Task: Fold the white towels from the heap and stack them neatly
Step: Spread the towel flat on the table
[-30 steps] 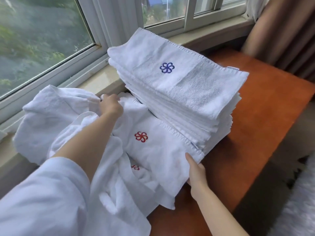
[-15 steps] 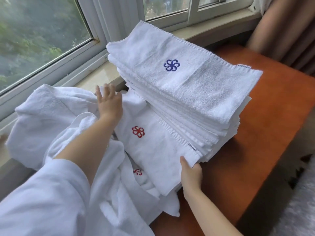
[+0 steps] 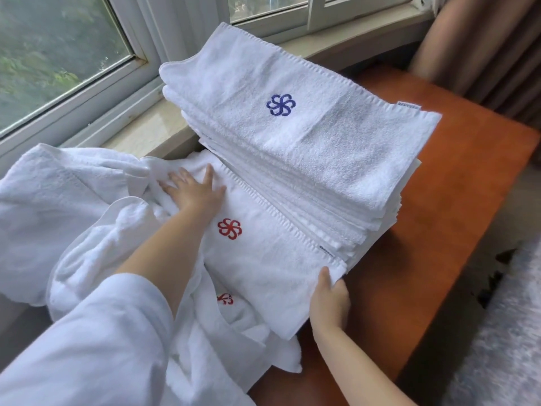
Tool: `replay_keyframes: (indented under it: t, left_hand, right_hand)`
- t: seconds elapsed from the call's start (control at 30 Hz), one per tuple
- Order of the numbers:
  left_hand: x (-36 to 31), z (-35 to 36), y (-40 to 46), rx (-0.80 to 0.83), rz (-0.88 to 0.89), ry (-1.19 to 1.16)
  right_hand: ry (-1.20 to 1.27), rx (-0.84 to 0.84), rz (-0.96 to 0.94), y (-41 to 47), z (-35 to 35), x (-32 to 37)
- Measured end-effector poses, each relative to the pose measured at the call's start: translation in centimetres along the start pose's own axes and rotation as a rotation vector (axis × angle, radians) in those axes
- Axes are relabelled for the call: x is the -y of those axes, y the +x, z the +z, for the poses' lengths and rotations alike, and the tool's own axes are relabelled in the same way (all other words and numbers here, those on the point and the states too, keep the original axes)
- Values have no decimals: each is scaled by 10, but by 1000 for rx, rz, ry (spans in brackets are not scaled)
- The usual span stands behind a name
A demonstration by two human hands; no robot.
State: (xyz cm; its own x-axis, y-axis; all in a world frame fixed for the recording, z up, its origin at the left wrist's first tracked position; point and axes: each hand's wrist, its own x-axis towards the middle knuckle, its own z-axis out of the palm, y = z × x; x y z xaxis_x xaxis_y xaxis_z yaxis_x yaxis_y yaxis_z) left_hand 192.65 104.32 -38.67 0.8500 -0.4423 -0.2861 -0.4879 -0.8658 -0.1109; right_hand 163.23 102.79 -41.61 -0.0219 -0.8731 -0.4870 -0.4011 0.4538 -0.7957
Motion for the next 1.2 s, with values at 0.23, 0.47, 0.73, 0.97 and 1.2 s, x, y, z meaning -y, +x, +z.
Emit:
replay_keyframes:
  t: [0.23,0.47,0.73,0.97,1.2]
  left_hand:
    - [-5,3,-2,-74,248,20]
    - [-24,-10,-9,71,107,104]
    - [-30,-24,-33,328,273,97]
    - [-8,-15,-29,385,378,174]
    - [12,-39,-59,253,384,-35]
  right_hand:
    - [18,12,-65,-7,8,2]
    - [-321,-318,-557,-21,8,7]
    - [-939,383,-763,-20,15,12]
    - [-1072,485,-707,-9,23,3]
    - [-867,394,-749,-31,21,34]
